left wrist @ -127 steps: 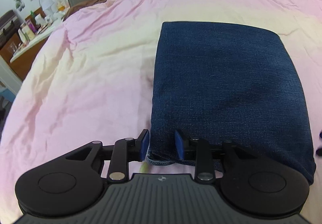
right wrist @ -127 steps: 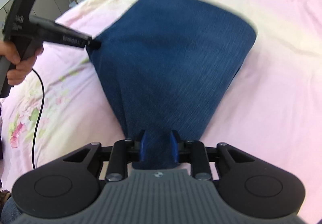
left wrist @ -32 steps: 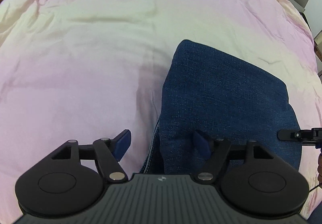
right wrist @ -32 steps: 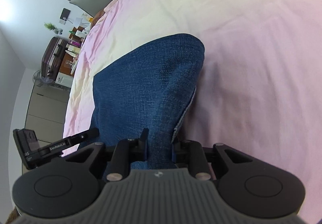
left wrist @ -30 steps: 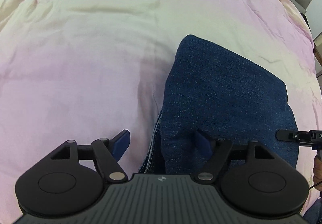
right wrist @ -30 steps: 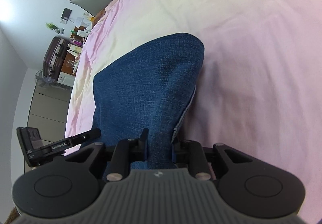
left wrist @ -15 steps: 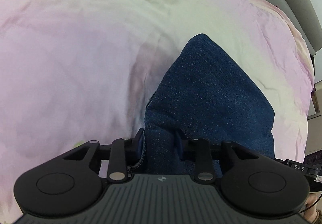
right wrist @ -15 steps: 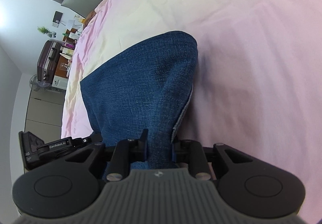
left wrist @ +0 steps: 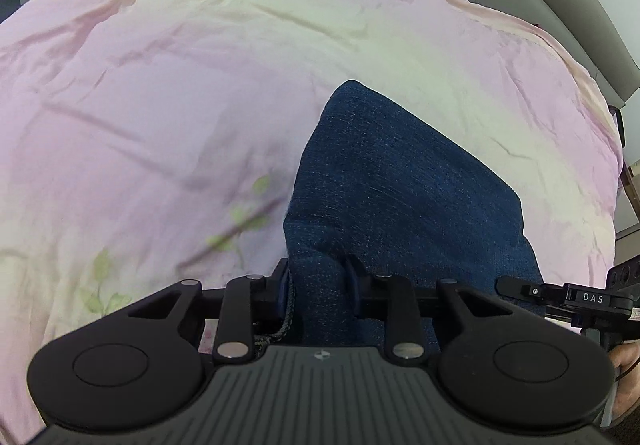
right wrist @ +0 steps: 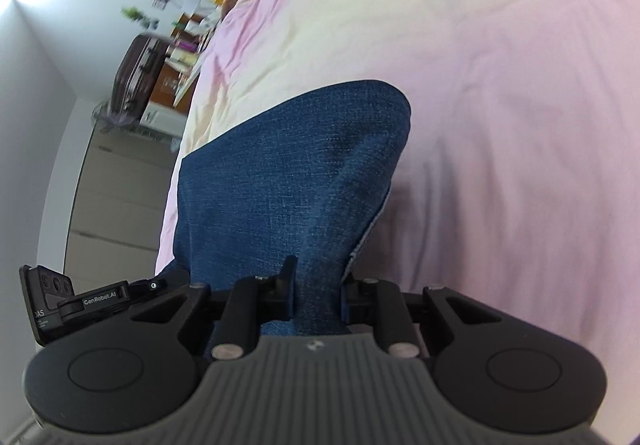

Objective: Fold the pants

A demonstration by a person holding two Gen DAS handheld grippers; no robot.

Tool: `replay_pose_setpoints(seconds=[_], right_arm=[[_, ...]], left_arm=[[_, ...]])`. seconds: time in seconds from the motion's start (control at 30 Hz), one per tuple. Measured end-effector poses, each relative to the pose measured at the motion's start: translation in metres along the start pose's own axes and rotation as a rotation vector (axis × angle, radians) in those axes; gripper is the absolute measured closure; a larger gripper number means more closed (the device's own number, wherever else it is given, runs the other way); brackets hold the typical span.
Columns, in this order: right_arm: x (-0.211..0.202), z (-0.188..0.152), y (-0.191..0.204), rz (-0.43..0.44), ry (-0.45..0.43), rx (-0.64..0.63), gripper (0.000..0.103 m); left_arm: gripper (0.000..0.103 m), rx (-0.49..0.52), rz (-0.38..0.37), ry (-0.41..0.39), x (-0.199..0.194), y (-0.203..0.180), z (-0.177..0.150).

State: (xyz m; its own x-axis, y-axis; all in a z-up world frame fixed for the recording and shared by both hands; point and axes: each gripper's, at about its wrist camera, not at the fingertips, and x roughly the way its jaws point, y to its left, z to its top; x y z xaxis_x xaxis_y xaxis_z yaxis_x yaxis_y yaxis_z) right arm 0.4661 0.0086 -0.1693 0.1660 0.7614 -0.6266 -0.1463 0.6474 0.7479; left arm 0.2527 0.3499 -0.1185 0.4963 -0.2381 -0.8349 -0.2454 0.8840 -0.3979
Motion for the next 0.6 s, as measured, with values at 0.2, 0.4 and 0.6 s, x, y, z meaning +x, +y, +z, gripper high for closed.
replay_pose_setpoints(seconds=[0.2,0.4,0.6], right_arm=[[0.023,-0.019,-0.006,-0.044,0.022,-0.049,0.087],[0.045,-0.022,-0.018,-0.115,0.03,-0.062,0.085],[0.054,-0.018,-0.009,-0.194,0.038,-0.087,0.065]], left_arm=[[0.071,-0.056,0.003,-0.012,0.019,0.019,-0.028],[0.07,-0.061,0.027,0.003,0.033,0.029,-0.035],[0.059,-0.018,0.082,-0.003,0.027,0.015,-0.03]])
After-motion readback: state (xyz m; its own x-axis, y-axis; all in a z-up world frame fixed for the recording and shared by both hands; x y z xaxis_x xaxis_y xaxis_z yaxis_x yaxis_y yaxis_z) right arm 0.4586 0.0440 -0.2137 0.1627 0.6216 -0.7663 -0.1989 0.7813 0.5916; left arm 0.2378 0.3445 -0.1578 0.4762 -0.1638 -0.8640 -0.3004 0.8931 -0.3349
